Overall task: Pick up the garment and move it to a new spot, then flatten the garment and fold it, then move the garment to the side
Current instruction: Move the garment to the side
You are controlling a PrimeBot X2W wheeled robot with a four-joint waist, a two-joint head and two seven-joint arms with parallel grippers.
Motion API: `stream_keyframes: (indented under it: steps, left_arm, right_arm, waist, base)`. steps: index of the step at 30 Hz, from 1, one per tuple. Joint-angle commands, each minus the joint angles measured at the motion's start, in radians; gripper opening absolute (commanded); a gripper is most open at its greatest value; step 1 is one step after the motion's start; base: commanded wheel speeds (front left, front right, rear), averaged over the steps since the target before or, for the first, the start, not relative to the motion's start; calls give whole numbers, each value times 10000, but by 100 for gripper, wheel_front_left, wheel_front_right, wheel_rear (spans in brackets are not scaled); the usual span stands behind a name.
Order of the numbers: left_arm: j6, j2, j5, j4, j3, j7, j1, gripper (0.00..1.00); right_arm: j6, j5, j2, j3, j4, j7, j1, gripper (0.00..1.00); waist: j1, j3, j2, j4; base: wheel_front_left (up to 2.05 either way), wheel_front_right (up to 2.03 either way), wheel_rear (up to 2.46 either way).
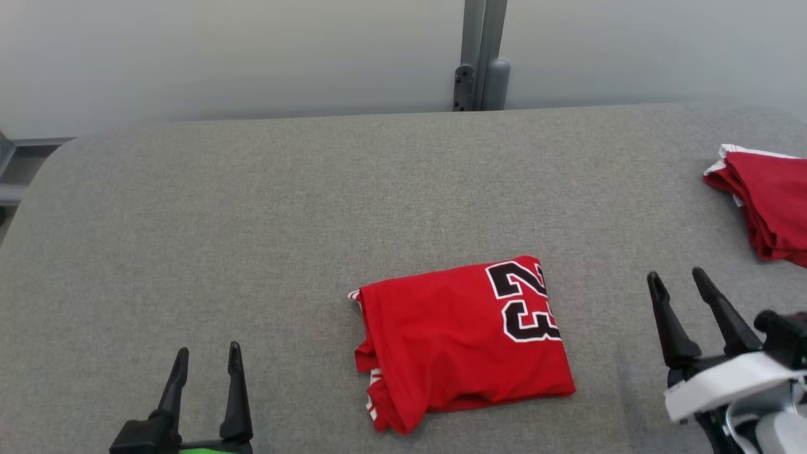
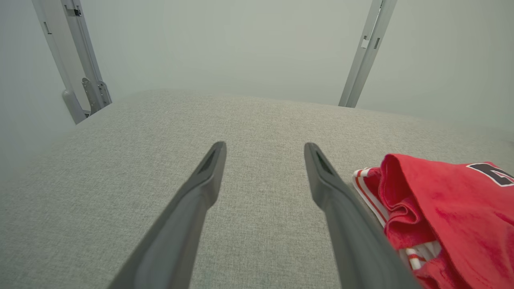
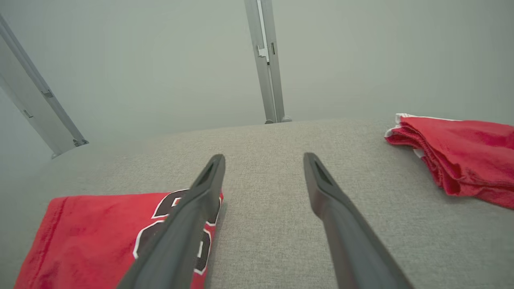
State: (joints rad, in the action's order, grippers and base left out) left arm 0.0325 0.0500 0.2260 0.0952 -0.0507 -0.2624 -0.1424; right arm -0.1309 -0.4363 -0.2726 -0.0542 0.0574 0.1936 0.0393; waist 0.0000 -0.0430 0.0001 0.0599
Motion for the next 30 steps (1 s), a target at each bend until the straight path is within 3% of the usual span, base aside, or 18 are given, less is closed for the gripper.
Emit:
stream_keyframes:
  steps: [1, 2, 9, 22, 24, 30]
  left_arm:
    - [29, 14, -125, -34, -26, -28, 246, 100]
    - [36, 16, -97, -24, -68, -28, 345, 100]
    - [-54, 16, 141, 100, -350, -28, 786, 100]
    - [-197, 16, 382, 65, -592, -28, 1282, 100]
    - [-217, 14, 381, 34, -577, -28, 1369, 100]
    - [-196, 14, 323, -93, -502, -28, 1481, 100]
  right_arm:
    - [5, -539, -273, -211, -99, -599, -456, 100]
    - [2, -1434, -505, -735, -155, -1818, -890, 100]
    - [5, -2963, -1123, -1789, 367, -4893, -1991, 100]
    - [2, -3842, -611, -2245, 2077, -5802, -2769, 100]
    - [4, -4133, -637, -2266, 2150, -5696, -2866, 0]
    - [4, -4756, -1108, -2273, 1860, -5546, -3340, 0]
  waist:
    - [0, -276, -1, 117]
    - [0, -450, -1, 193]
    - [0, -993, -1, 660]
    - [0, -1670, -1, 1143]
    - [0, -1740, -1, 1118]
    - [0, -1947, -1, 701]
  base:
    - [0, 0, 0]
    - [0, 0, 0]
    - [0, 0, 0]
    - [0, 0, 0]
    - [0, 0, 0]
    - [0, 0, 0]
